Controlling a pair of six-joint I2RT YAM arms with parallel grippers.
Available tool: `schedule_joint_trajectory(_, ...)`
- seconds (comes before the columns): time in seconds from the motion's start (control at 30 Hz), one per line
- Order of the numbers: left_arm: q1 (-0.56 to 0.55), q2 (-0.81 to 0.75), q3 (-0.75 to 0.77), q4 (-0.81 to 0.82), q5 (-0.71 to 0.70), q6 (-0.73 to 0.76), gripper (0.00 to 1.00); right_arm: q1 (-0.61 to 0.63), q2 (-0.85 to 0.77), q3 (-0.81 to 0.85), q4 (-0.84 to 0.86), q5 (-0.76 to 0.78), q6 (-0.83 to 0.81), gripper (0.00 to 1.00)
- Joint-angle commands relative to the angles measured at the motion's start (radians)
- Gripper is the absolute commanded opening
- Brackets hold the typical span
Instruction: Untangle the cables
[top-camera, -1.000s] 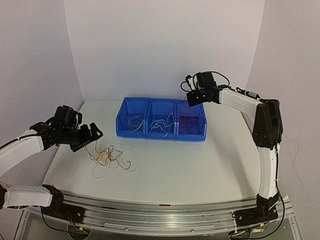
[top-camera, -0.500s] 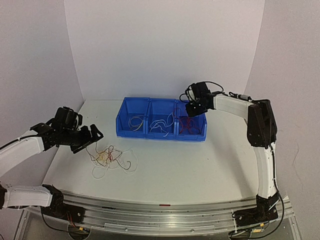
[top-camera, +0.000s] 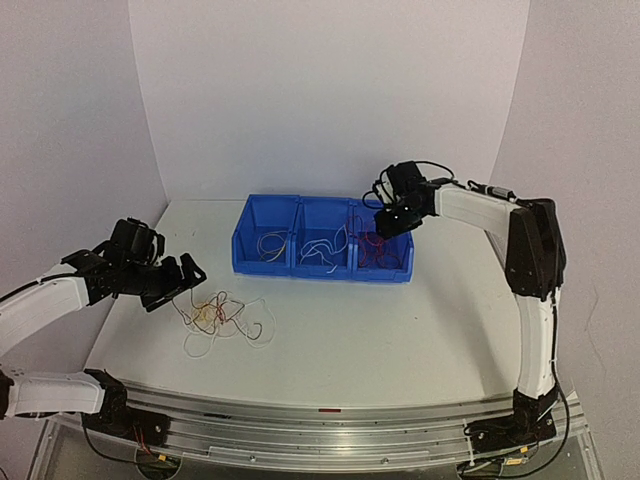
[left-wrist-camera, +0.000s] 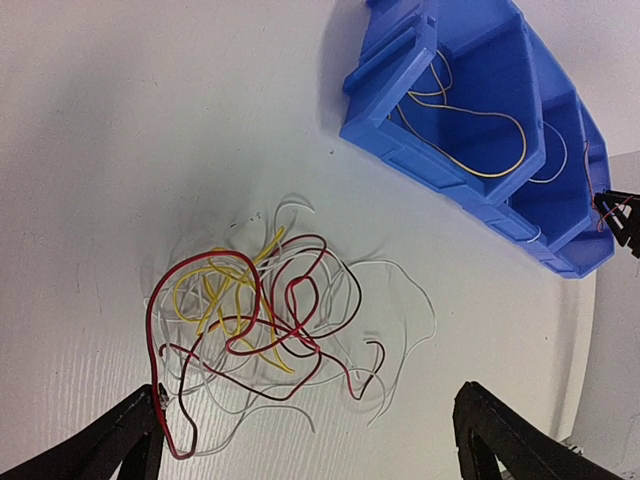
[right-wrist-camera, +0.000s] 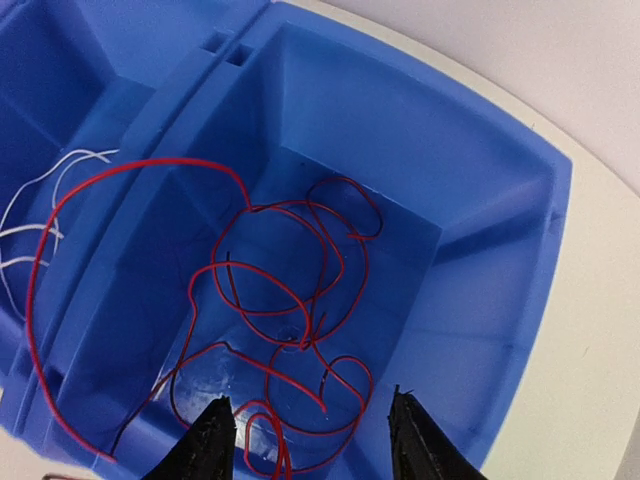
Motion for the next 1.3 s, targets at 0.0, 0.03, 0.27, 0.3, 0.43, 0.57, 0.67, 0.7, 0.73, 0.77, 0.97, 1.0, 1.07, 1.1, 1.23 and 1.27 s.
schedule_joint_trajectory(0.0, -0.002, -0.024, -0.005, 0.006, 0.012, -0.005, 1.0, 0.006, -0.137, -0.036, -0.038, -0.056, -0.091, 0.53)
schedule_joint_trajectory(0.03, -0.002, -0.024, -0.006, 0.007, 0.012, -0.004, 1.0, 0.006, -0.15, -0.043, -0.043, -0.063, -0.101, 0.54)
schedule_joint_trajectory(0.27, -0.002, -0.012, -0.011, 0.014, 0.017, -0.009, 1.0, 0.006, -0.225, -0.095, -0.062, -0.145, -0.177, 0.55)
schedule_joint_trajectory(0.3, -0.002, -0.011, -0.012, 0.015, 0.018, -0.01, 1.0, 0.007, -0.227, -0.098, -0.062, -0.152, -0.178, 0.51)
schedule_joint_trajectory(0.43, -0.002, -0.004, -0.014, 0.026, 0.021, -0.011, 1.0, 0.006, -0.191, -0.06, -0.065, -0.169, -0.17, 0.24)
schedule_joint_trajectory(0.57, -0.002, 0.017, -0.016, 0.037, 0.027, -0.012, 1.0, 0.005, -0.092, 0.048, -0.079, -0.14, -0.142, 0.0)
schedule_joint_trajectory(0.67, -0.002, 0.033, -0.016, 0.043, 0.033, -0.012, 1.0, 0.004, -0.013, 0.143, -0.1, -0.127, -0.111, 0.0)
schedule_joint_trajectory(0.7, -0.002, 0.038, -0.017, 0.044, 0.035, -0.014, 1.0, 0.003, 0.017, 0.172, -0.106, -0.115, -0.091, 0.0)
schedule_joint_trajectory(0.73, -0.002, 0.04, -0.018, 0.045, 0.037, -0.014, 1.0, 0.002, 0.045, 0.198, -0.112, -0.101, -0.076, 0.0)
schedule_joint_trajectory(0.77, -0.002, 0.042, -0.02, 0.045, 0.039, -0.015, 1.0, 0.001, 0.071, 0.219, -0.117, -0.087, -0.063, 0.0)
schedule_joint_trajectory(0.97, -0.002, 0.03, -0.029, 0.039, 0.039, -0.015, 0.99, -0.012, 0.206, 0.341, -0.153, 0.098, 0.041, 0.0)
schedule_joint_trajectory(1.0, -0.002, 0.026, -0.032, 0.037, 0.039, -0.015, 0.99, -0.011, 0.221, 0.353, -0.155, 0.131, 0.046, 0.0)
schedule_joint_trajectory(1.07, -0.002, 0.021, -0.038, 0.036, 0.039, -0.015, 1.0, -0.012, 0.243, 0.365, -0.158, 0.143, 0.056, 0.0)
schedule_joint_trajectory(1.1, -0.002, 0.018, -0.039, 0.036, 0.039, -0.015, 1.0, -0.011, 0.256, 0.371, -0.158, 0.143, 0.064, 0.0)
schedule_joint_trajectory(1.23, -0.002, 0.023, -0.037, 0.035, 0.041, -0.013, 1.0, -0.011, 0.315, 0.399, -0.167, 0.194, 0.118, 0.0)
schedule_joint_trajectory(1.27, -0.002, 0.026, -0.035, 0.034, 0.042, -0.011, 0.99, -0.011, 0.324, 0.401, -0.169, 0.193, 0.131, 0.0)
